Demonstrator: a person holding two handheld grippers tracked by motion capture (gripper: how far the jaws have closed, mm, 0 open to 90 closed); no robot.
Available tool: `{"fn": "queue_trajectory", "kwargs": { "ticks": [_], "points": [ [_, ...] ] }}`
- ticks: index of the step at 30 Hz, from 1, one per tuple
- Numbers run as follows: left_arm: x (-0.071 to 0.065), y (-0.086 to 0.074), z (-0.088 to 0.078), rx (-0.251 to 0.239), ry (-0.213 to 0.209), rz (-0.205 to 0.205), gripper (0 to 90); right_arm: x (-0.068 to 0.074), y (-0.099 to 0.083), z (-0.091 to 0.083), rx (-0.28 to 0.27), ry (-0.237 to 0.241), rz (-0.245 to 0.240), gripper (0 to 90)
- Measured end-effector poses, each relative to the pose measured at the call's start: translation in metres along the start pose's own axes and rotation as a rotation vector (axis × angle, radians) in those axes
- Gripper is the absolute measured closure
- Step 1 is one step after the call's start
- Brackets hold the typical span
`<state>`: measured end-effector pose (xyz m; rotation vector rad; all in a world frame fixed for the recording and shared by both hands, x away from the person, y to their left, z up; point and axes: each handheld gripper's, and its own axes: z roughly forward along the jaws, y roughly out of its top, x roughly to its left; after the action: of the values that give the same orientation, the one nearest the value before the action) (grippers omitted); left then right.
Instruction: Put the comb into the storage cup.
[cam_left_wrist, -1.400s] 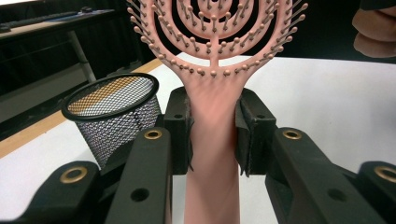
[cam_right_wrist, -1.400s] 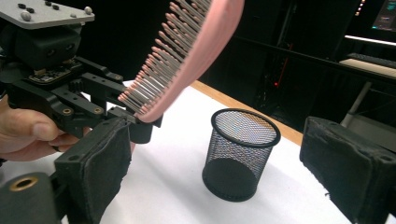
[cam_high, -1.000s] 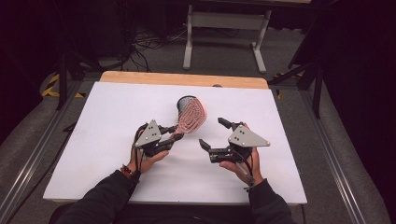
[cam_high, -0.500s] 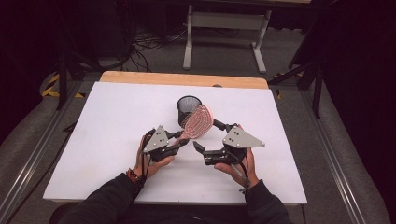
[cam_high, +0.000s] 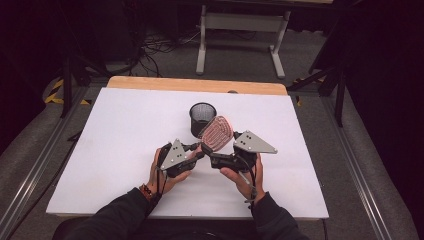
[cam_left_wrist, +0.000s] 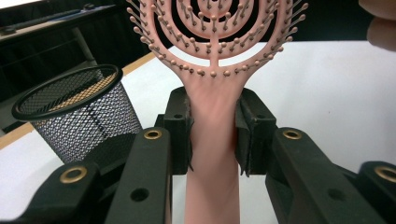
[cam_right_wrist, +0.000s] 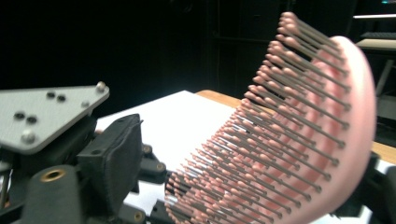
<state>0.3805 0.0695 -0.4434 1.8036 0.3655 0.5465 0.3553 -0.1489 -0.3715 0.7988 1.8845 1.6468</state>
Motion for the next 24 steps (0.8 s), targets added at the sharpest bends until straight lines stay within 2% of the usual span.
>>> {"fn": "queue_trajectory", "kwargs": {
  "ticks": [1, 2, 4, 6, 7, 10, 18, 24],
  "points": [
    [0.001, -0.001, 0.000, -0.007, -0.006, -0.014, 69.9, 0.000, 0.000, 0.000, 0.000, 0.000, 0.000, 22.8],
    [0.003, -0.001, -0.001, -0.007, -0.005, -0.021, 69.9, 0.001, 0.001, 0.001, -0.020, -0.014, 0.021, 31.9],
    [0.003, -0.001, -0.001, -0.009, 0.005, -0.016, 69.9, 0.001, 0.002, 0.001, -0.025, -0.015, 0.038, 35.1],
    [0.002, -0.001, -0.001, -0.007, 0.025, -0.016, 69.9, 0.002, 0.003, 0.003, -0.044, -0.048, 0.065, 42.8],
    [0.002, -0.001, -0.001, -0.007, 0.025, -0.016, 69.9, 0.002, 0.003, 0.003, -0.044, -0.048, 0.065, 42.8],
    [0.002, -0.002, -0.001, -0.012, 0.029, -0.015, 69.8, 0.004, 0.003, 0.003, -0.073, -0.069, 0.113, 59.6],
    [0.002, -0.003, 0.001, 0.007, 0.041, -0.022, 69.7, 0.008, 0.003, 0.005, -0.077, -0.087, 0.118, 63.2],
    [0.002, -0.003, 0.002, 0.012, 0.056, -0.014, 69.6, 0.013, 0.004, 0.008, -0.064, -0.101, 0.082, 63.5]
  ]
}}
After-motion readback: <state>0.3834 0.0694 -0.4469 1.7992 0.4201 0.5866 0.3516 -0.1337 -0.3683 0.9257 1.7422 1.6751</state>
